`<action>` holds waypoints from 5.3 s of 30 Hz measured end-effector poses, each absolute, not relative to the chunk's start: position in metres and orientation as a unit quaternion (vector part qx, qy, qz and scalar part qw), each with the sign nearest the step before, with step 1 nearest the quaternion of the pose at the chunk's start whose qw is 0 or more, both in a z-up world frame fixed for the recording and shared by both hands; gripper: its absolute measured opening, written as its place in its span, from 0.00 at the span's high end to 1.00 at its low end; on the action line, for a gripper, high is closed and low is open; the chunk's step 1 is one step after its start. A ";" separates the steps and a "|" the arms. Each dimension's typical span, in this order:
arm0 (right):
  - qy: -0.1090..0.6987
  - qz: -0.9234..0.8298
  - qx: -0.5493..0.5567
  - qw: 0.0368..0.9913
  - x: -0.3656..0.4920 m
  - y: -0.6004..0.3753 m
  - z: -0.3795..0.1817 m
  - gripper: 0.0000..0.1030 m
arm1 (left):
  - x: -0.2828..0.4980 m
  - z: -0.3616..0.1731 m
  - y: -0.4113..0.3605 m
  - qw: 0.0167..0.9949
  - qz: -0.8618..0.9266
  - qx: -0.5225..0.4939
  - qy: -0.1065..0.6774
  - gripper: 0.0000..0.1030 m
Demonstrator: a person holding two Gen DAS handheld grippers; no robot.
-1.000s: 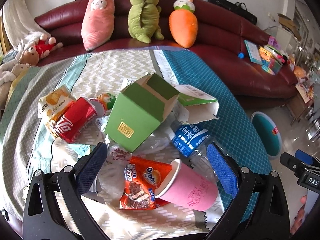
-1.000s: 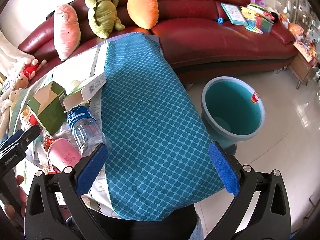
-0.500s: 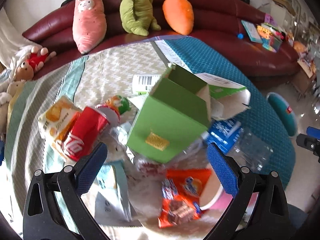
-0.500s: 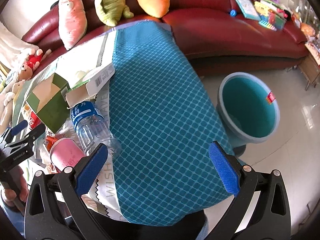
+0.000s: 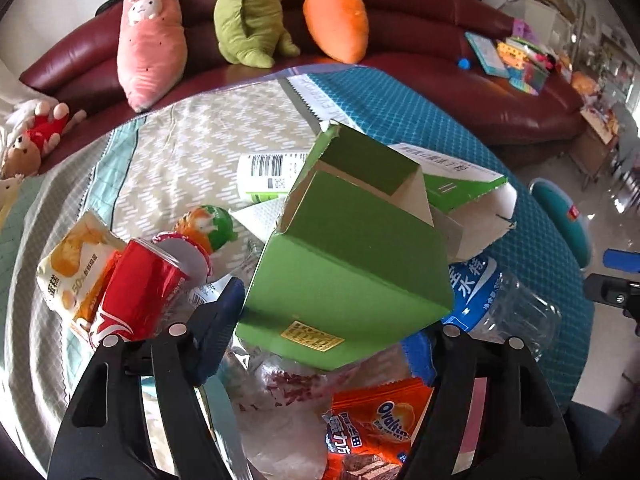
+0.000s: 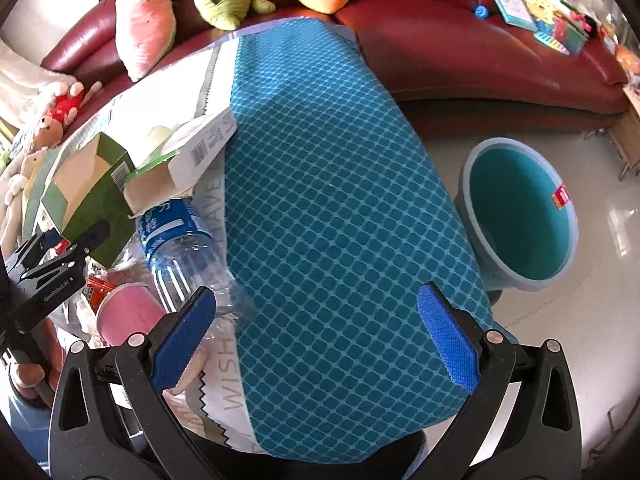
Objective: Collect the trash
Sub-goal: 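Grasp the green paper box with the left tool while the right tool grasps the white medicine box, then carry both boxes over the teal bin and open both tools to drop them, then move both open tools back over the table toward the cup and bottle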
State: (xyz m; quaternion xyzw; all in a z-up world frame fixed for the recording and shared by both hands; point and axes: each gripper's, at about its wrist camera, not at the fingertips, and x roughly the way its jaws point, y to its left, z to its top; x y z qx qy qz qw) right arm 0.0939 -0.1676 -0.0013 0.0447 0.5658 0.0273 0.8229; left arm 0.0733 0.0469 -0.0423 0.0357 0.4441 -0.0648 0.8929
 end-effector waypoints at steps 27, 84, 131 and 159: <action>0.655 0.158 0.146 0.725 0.263 -0.103 -0.048 0.25 | 0.127 0.005 0.114 0.906 -0.023 -0.090 0.414 0.29; 0.473 0.104 0.235 0.843 0.166 -0.258 0.055 0.71 | 0.104 0.041 -0.064 0.884 -0.159 -0.034 0.438 0.38; 0.475 -0.159 0.294 0.814 0.129 -0.509 -0.034 0.28 | 0.168 -0.079 -0.364 0.794 -0.273 0.081 0.538 0.24; 0.494 -0.061 0.199 0.844 0.118 -0.370 0.012 0.26 | 0.093 -0.016 -0.182 0.843 -0.191 0.024 0.502 0.13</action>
